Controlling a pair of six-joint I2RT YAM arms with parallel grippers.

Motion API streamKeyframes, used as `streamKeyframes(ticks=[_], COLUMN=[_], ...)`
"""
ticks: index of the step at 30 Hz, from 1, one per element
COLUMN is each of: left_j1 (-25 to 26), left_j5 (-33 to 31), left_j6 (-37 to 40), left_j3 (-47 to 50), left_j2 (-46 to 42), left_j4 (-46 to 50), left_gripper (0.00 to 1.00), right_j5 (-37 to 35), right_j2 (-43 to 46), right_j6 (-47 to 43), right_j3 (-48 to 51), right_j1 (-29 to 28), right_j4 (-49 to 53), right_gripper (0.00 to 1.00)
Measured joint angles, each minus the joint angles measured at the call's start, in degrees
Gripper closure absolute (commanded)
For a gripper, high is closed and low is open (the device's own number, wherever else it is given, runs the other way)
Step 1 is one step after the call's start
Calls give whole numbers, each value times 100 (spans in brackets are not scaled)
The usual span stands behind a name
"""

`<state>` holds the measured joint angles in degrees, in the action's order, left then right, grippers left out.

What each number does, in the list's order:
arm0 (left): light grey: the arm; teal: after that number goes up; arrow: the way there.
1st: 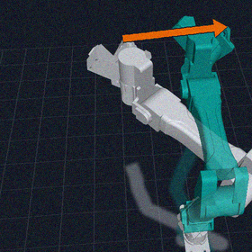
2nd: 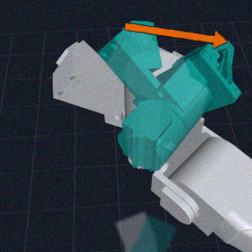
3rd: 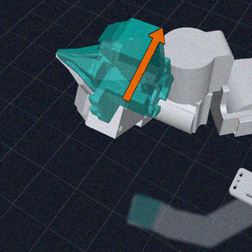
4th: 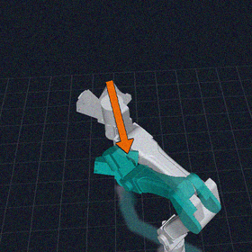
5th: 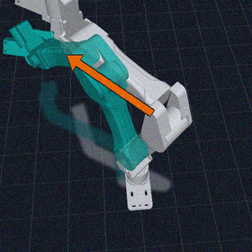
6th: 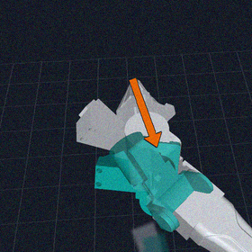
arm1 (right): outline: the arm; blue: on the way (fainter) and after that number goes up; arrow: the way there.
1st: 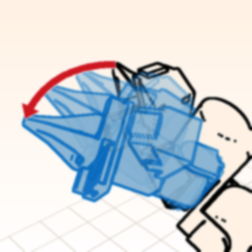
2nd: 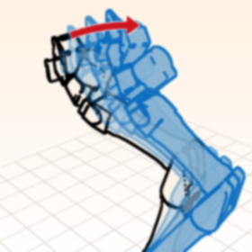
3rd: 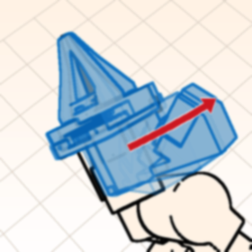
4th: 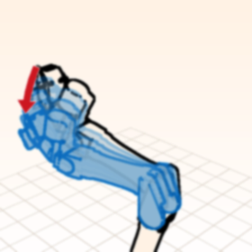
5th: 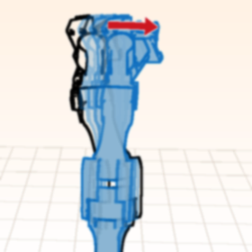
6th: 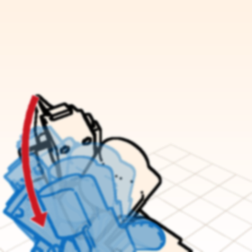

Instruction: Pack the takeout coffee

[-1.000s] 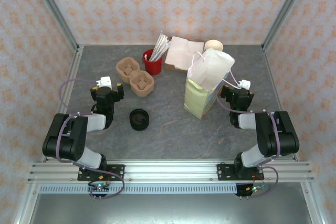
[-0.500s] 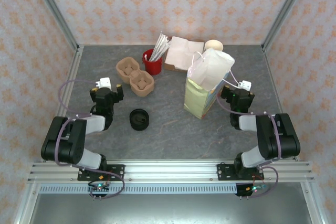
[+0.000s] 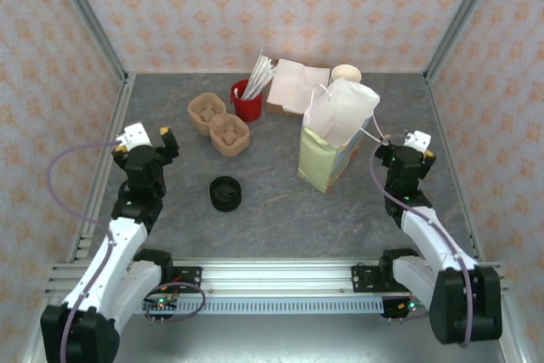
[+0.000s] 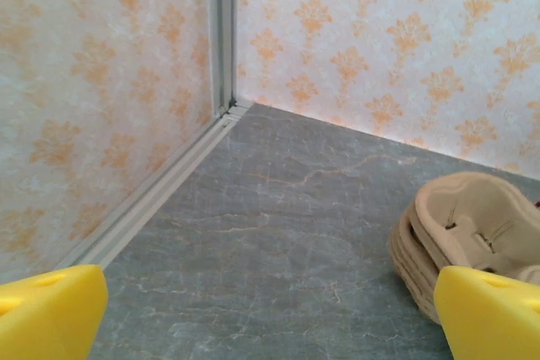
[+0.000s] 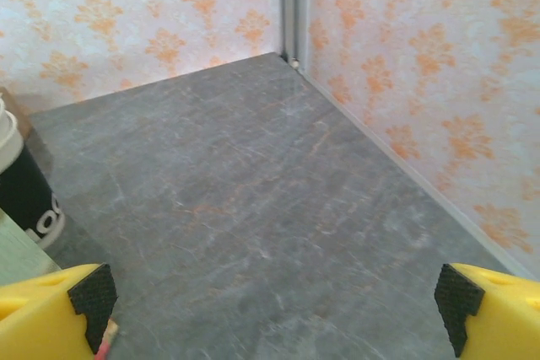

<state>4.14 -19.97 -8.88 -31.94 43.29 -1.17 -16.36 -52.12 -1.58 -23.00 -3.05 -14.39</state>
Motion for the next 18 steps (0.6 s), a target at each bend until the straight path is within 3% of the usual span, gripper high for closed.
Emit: streamKeyframes(ticks=[4,8,13,18], left_j1=[0,0,0,0], left_j5=[-59,98,621,1353], left_j6=[-463,-951,-1320,-1491], left_j3=[-887,-1869,-2680,-2931], left_j2=[-157,24,299,337], left_j4=[1099,2142,3012,3563], left_gripper=[0,0,0,0], right_j5=[-485,-1038,-1058,-144], right_j2=[780,1178,748,-428], right_j6=[190,988,2214,2889], right_j3=[-2,-474,-2264,-4205], right_j1=[0,2,61,85], right_j4=[737,1711,3126,4229], right_gripper=[1,1,1,1])
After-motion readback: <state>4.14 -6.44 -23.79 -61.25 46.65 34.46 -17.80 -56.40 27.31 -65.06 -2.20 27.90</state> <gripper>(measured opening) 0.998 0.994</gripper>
